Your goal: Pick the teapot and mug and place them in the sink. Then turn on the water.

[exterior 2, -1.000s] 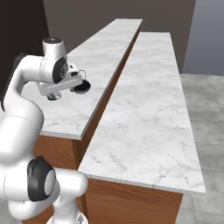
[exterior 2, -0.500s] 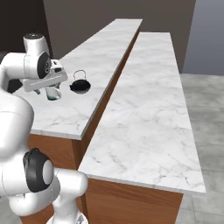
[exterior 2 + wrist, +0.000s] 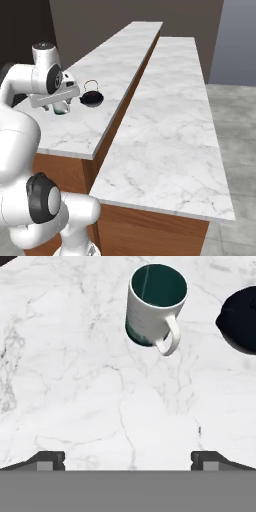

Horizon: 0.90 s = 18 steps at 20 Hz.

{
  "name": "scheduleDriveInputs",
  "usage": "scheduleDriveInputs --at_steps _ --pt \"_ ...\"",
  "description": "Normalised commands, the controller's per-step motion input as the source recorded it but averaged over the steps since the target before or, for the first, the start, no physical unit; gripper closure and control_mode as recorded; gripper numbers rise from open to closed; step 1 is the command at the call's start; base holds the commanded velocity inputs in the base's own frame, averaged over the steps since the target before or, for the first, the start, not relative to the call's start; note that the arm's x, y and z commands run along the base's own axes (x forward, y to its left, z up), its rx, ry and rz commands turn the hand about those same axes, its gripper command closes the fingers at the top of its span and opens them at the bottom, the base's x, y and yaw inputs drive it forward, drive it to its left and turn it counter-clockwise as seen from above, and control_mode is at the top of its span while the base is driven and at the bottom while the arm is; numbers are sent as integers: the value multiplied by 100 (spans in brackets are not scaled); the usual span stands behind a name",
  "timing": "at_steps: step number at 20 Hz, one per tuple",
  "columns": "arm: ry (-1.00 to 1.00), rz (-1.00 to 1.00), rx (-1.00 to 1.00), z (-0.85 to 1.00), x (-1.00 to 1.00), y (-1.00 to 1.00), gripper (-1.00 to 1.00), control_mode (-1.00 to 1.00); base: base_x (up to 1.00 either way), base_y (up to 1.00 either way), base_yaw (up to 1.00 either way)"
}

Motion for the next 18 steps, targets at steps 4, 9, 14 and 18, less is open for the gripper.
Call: scheduleDriveInputs --at_steps 4,9,14,18 --pt "0 0 1 -13 1 -7 -100 -100 0 0 0" --pt "0 0 0 -15 16 0 -100 -100 0 0 0" --pt "0 0 0 -16 22 0 -100 -100 0 0 0" --pt "0 0 0 -12 17 2 -100 -100 0 0 0"
